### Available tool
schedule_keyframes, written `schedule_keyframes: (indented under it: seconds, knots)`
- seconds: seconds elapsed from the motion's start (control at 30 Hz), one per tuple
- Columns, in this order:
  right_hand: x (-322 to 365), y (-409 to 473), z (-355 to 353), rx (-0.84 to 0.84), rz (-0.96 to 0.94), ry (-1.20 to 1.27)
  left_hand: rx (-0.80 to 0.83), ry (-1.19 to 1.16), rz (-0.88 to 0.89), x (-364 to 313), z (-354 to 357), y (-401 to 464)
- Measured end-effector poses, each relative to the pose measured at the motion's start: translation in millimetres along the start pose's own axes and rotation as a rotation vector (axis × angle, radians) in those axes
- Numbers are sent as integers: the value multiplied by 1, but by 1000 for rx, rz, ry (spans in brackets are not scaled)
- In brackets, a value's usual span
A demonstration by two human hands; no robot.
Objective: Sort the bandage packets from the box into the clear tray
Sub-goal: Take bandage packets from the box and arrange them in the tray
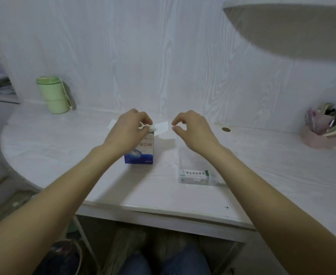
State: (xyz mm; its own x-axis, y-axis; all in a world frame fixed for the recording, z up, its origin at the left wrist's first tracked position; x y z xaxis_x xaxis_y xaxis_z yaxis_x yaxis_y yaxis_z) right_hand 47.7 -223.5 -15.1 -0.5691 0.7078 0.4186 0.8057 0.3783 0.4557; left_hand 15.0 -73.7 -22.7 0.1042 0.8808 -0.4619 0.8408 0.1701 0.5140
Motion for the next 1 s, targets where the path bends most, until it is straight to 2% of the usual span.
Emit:
schedule_keyframes:
  seconds: [0.1, 0.2, 0.3, 0.4, 0.7, 1.0]
  knots:
    - [21, 19, 15, 38, -73, 11, 52, 24, -16, 29, -8, 10]
    - [36, 40, 34, 95, -106, -52, 230, 100, 80, 40, -2, 15]
    - [37, 57, 58, 201, -71, -207, 410, 251, 147, 48, 10, 20]
    - [36, 63, 76, 314, -26, -320, 476, 230, 133, 52, 16, 28]
    - [50, 63, 85, 334, -114, -359, 472, 198, 116, 57, 24, 30]
    - [35, 61, 72, 263, -5, -97, 407, 235, 138, 51, 21, 28]
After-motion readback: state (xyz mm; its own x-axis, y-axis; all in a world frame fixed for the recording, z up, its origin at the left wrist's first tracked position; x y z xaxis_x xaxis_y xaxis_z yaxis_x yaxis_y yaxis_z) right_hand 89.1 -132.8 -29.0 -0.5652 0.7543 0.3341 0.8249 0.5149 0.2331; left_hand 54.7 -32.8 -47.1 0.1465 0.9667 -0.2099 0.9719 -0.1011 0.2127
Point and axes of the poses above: each hand's wrist, its own y-axis towards the middle knuckle, its own z-axis out of the palm, x = y × z, the point moved 9 cm from there along y, towards the middle knuckle, and after that the axes turned 6 degrees about -x, right-handed, at the moved point
